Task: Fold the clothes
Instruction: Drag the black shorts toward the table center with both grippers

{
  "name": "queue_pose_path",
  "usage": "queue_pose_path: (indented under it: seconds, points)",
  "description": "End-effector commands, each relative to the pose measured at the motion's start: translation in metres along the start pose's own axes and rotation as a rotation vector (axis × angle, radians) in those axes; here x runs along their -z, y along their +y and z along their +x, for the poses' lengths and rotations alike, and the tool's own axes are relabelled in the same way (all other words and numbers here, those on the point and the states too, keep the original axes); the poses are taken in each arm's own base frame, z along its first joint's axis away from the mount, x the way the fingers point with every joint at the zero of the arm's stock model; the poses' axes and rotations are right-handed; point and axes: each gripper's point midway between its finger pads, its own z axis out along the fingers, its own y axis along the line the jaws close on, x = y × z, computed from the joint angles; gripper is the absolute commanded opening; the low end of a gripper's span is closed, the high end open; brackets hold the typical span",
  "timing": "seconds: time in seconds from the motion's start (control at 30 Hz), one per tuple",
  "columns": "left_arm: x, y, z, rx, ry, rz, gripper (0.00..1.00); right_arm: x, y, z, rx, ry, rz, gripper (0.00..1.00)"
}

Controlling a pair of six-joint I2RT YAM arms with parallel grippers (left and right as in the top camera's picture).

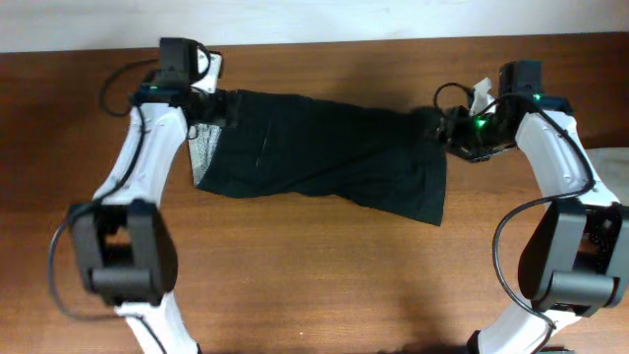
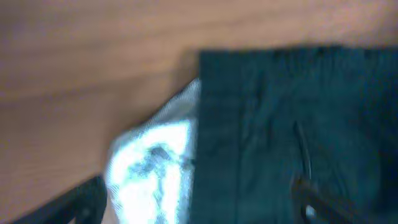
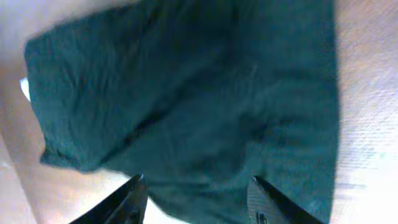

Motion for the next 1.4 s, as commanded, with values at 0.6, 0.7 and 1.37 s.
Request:
queue_pose_path:
  seconds: [0.6,0.7,1.37]
  points:
    - [0.019,-0.028,-0.041,-0.045,-0.149,0.254,0.0,-0.008,-0.026,-0.039,0.082,-0.197,0.319,0.6]
    - [0.07,-0.023,-0.035,-0.037,-0.119,0.193,0.0,-0.019,-0.034,-0.05,0.051,-0.218,0.309,0.61]
    - [0.149,-0.024,0.0,-0.021,-0.022,0.124,0.0,-0.104,-0.005,-0.055,0.247,-0.271,0.086,0.73]
